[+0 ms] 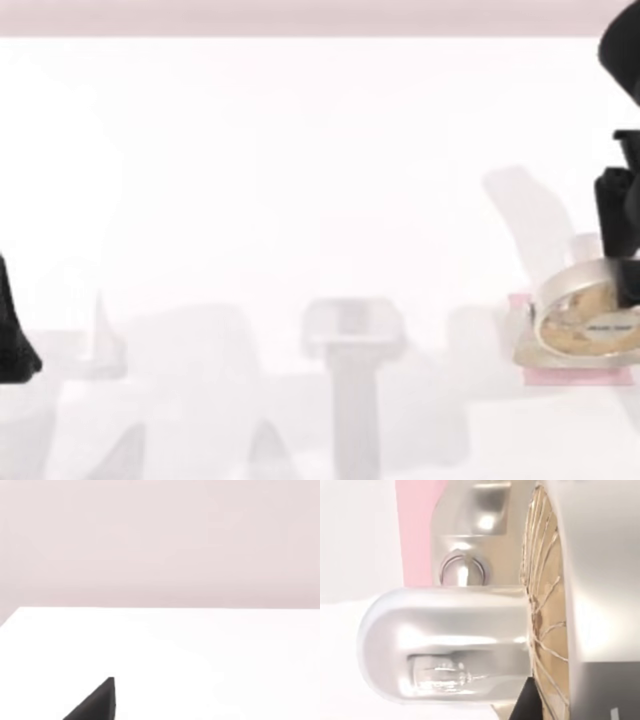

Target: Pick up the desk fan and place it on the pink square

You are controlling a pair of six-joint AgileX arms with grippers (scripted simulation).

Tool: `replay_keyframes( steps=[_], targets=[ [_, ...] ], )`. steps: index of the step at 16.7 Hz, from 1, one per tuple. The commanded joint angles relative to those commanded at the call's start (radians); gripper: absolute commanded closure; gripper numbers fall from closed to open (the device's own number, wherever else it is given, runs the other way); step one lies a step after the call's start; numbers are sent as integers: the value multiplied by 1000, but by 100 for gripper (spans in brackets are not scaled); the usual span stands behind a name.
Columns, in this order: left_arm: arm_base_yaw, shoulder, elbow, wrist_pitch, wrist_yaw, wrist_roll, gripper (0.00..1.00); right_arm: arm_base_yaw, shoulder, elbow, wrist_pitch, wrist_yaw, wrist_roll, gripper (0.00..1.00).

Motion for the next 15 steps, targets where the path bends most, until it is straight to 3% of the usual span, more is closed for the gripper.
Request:
replay_keyframes(
  steps=[4, 15],
  targets=[
    [0, 0, 0, 0, 0, 0, 0, 0, 1, -9, 9, 0, 0, 100],
    [0, 0, 0, 0, 0, 0, 0, 0, 1, -9, 9, 0, 0, 17]
  ],
)
